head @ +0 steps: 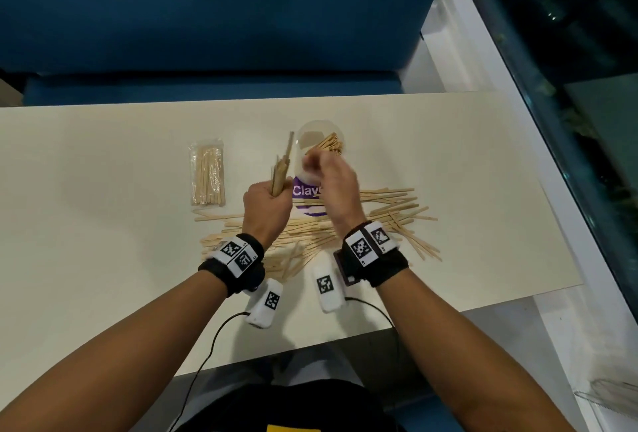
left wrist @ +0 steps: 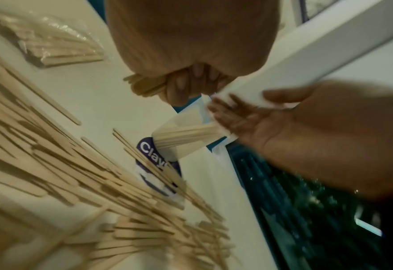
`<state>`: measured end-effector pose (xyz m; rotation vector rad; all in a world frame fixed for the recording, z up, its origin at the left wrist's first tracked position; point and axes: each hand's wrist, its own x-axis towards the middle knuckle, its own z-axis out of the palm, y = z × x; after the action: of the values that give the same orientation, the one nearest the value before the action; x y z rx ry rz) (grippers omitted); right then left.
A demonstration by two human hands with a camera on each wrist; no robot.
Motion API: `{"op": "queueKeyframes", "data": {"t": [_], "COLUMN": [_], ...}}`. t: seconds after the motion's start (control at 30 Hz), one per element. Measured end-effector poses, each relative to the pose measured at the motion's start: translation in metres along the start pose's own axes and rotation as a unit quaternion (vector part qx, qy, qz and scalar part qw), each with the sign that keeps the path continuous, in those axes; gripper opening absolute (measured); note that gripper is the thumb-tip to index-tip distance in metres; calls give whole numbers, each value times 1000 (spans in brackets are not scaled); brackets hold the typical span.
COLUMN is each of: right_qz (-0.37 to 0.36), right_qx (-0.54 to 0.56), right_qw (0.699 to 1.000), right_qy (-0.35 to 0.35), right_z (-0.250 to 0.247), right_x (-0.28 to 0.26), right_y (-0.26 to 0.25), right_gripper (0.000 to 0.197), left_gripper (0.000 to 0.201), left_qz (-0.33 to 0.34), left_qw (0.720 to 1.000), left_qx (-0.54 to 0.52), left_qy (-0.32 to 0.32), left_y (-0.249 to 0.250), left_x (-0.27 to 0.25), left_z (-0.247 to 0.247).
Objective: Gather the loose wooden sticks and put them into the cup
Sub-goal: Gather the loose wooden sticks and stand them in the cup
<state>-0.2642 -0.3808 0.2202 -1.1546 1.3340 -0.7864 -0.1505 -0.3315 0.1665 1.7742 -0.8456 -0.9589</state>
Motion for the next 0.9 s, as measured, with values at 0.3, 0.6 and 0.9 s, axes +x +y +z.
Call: {"op": "queueKeyframes", "data": {"t": [0.3, 0.6, 0.9], "right_qz": [-209, -245, -291], "right_qx": [-404, -451, -349], "right_qw": [874, 839, 877], "right_qy": [-171, -182, -156], "right_z": [4, 8, 0], "right_x": [-11, -27, -23], "right_y": [-13, -4, 5], "right_gripper": [36, 51, 22], "left_gripper": [32, 42, 32], "left_qz": [66, 86, 27], "left_qw": [971, 970, 952], "left_qx": [190, 173, 250], "left_qy": [-131, -150, -173], "left_y": [3, 5, 10], "left_x": [-7, -6, 8], "left_z": [-6, -19, -19]}}
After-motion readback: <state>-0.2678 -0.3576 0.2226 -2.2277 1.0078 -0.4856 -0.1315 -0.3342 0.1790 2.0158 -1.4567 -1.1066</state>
